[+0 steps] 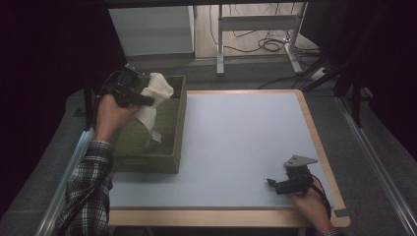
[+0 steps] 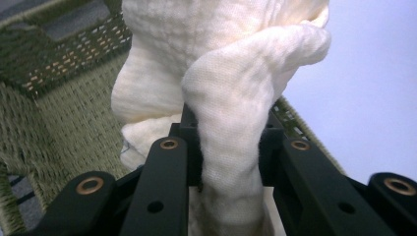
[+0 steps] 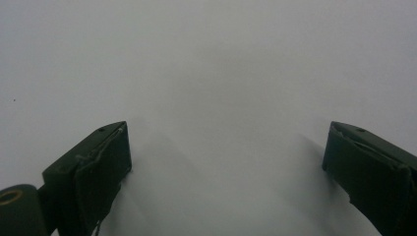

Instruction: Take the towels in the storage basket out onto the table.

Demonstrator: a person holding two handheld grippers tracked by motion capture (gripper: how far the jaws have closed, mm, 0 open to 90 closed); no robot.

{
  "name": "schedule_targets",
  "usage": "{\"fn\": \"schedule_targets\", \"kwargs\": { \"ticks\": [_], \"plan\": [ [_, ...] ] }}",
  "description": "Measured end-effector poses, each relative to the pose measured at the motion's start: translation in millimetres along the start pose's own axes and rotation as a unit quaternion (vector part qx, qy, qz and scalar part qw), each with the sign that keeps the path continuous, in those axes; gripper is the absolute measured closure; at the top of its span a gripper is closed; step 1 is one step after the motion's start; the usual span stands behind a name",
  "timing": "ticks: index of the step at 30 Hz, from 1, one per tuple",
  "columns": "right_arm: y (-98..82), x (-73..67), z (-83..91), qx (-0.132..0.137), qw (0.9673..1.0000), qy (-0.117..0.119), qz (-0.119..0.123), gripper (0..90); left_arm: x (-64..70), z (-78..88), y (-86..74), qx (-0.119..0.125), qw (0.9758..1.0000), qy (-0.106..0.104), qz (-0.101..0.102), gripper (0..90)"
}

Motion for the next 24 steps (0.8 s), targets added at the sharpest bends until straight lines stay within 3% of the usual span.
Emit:
{"fn": "schedule_targets", "kwargs": {
  "ticks": [9, 16, 24],
  "plan": [
    [0.0, 0.0, 0.0, 0.000, 1.0000, 0.000, 0.000, 4.4, 22.4, 14.0, 14.1, 0.014, 0.9995, -0.018, -0.021, 73.3],
    [0.0, 0.0, 0.0, 0.000, 1.0000, 0.000, 0.000, 4.4, 44.5, 14.3, 30.4, 0.012, 0.9982, -0.032, -0.049, 73.3],
    [0.0, 0.1, 0.2, -0.001, 1.0000, 0.001, 0.000, 4.4, 63.8, 14.2, 45.7, 0.015, 0.9967, -0.045, -0.066, 73.3]
  ]
}}
Point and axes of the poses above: each handheld gripper's, and its own axes: z roughly backward along the jaws, y roughly out of its top, x roughly to its right, the point moved 1 cm from there along -z, roughly forward along the jaws, and after that the axes turned 9 degrees about -x, right-handed, at the moved point
